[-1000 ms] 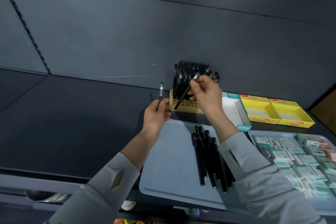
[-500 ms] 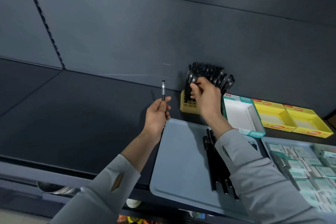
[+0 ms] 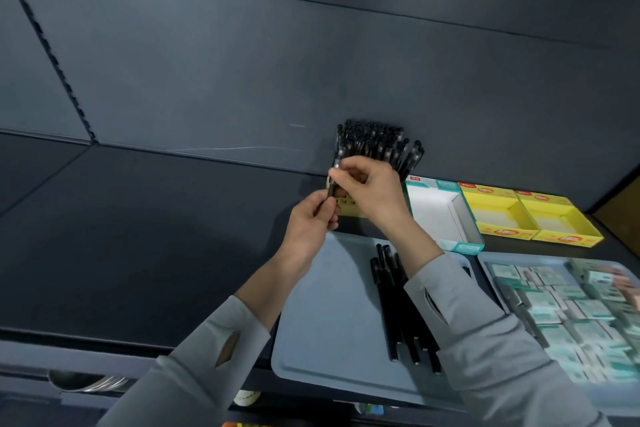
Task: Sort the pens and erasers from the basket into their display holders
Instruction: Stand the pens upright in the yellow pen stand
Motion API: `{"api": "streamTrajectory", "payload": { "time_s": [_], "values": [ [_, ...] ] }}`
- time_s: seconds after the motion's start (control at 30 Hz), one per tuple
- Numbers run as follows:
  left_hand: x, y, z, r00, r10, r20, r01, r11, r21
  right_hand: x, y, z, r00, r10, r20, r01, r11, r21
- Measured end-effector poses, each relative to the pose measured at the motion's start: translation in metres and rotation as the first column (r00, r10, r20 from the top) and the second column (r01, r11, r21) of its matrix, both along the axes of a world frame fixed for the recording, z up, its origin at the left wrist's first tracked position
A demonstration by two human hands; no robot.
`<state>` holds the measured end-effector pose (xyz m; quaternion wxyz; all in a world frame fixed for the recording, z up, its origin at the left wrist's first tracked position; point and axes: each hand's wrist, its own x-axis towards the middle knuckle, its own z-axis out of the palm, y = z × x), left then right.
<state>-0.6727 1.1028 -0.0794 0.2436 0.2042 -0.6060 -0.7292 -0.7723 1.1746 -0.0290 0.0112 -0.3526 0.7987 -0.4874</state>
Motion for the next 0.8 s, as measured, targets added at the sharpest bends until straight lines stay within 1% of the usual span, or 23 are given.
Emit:
{"api": "streamTrajectory", "payload": {
  "time_s": [0.1, 0.17, 0.23, 0.3, 0.37, 0.43, 0.57, 0.67, 0.8],
  "values": [
    [-0.003, 0.001, -0.002, 0.999, -0.001, 0.04, 0.005, 0.996, -0.09, -0.009, 0.006, -0.001, 0.993, 0.01, 0.115, -0.005, 0.999, -0.045],
    [-0.004, -0.005, -0.008, 0.994, 0.073, 0.084, -0.049, 0.964, -0.261, -0.018, 0.013, 0.0, 0.984, -0.01, 0.176, 0.027, 0.995, -0.094],
    [-0.003, -0.012, -0.015, 0.979, 0.158, 0.126, -0.082, 0.88, -0.467, -0.025, 0.022, 0.004, 0.985, -0.063, 0.162, 0.085, 0.987, -0.137],
    [-0.004, -0.018, -0.024, 0.965, 0.214, 0.152, -0.066, 0.76, -0.646, -0.032, 0.029, 0.006, 0.986, -0.135, 0.093, 0.149, 0.974, -0.169],
    [-0.005, -0.02, -0.029, 0.951, 0.237, 0.201, -0.004, 0.656, -0.755, -0.036, 0.031, 0.006, 0.985, -0.169, 0.026, 0.171, 0.969, -0.18],
    [-0.006, -0.02, -0.032, 0.941, 0.242, 0.237, 0.048, 0.596, -0.801, -0.036, 0.029, 0.005, 0.985, -0.17, -0.022, 0.162, 0.968, -0.191],
    [-0.006, -0.018, -0.035, 0.944, 0.225, 0.239, 0.088, 0.528, -0.844, -0.035, 0.02, -0.001, 0.984, -0.156, -0.086, 0.139, 0.973, -0.183],
    [-0.005, -0.017, -0.036, 0.945, 0.224, 0.237, 0.095, 0.507, -0.857, -0.036, 0.015, -0.004, 0.983, -0.156, -0.096, 0.139, 0.977, -0.165],
    [-0.004, -0.017, -0.038, 0.947, 0.228, 0.225, 0.083, 0.504, -0.86, -0.035, 0.012, -0.007, 0.983, -0.142, -0.113, 0.127, 0.984, -0.127]
  ]
}}
